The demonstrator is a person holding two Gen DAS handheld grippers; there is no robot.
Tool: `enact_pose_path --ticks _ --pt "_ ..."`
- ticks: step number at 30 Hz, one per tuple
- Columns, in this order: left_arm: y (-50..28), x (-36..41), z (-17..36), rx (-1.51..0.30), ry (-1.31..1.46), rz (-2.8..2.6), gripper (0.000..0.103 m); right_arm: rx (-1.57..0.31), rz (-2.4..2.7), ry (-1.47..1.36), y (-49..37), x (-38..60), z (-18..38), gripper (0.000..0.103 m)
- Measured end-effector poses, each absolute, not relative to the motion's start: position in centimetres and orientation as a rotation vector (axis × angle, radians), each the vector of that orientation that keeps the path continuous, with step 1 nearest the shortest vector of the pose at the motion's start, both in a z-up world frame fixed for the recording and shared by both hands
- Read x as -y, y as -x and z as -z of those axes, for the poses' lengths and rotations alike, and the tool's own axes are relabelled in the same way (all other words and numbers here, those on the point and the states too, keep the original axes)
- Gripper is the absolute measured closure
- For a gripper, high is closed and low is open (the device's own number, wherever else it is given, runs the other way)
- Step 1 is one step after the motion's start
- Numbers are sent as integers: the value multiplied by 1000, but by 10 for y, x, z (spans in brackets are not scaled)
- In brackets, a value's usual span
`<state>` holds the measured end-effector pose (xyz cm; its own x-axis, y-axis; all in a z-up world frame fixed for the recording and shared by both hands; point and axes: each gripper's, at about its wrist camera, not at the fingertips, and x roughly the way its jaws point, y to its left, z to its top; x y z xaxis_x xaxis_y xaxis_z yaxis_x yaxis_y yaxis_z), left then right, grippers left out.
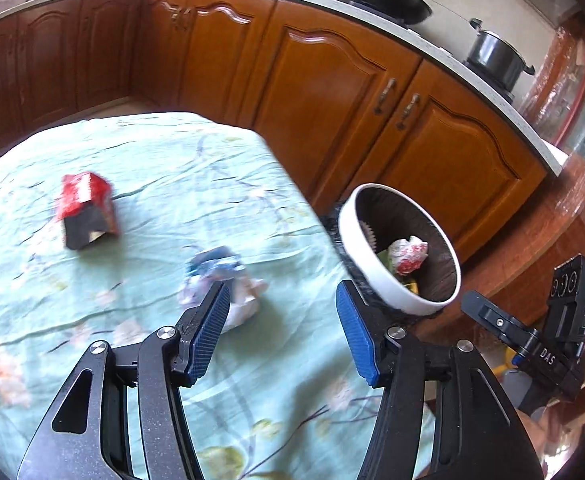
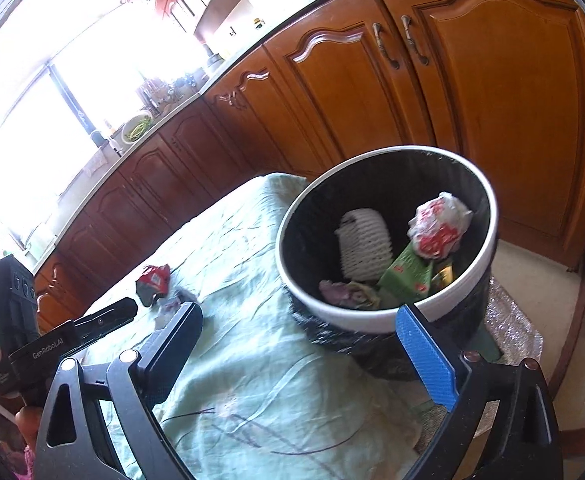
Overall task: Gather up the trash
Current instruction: 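Grasp the red snack bag with the left tool while the right tool grasps a crumpled wrapper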
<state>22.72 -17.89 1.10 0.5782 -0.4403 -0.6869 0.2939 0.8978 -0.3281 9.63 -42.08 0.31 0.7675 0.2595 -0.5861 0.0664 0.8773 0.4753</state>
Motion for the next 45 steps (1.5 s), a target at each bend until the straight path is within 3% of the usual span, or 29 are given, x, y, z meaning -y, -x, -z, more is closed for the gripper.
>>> enact_pose_path --ticks 23,45 --pt "-218 56 7 -843 331 241 33 -784 -308 -361 -116 296 1 2" --pt "-308 44 39 -930 244 116 33 -858 -354 -374 -185 269 22 3"
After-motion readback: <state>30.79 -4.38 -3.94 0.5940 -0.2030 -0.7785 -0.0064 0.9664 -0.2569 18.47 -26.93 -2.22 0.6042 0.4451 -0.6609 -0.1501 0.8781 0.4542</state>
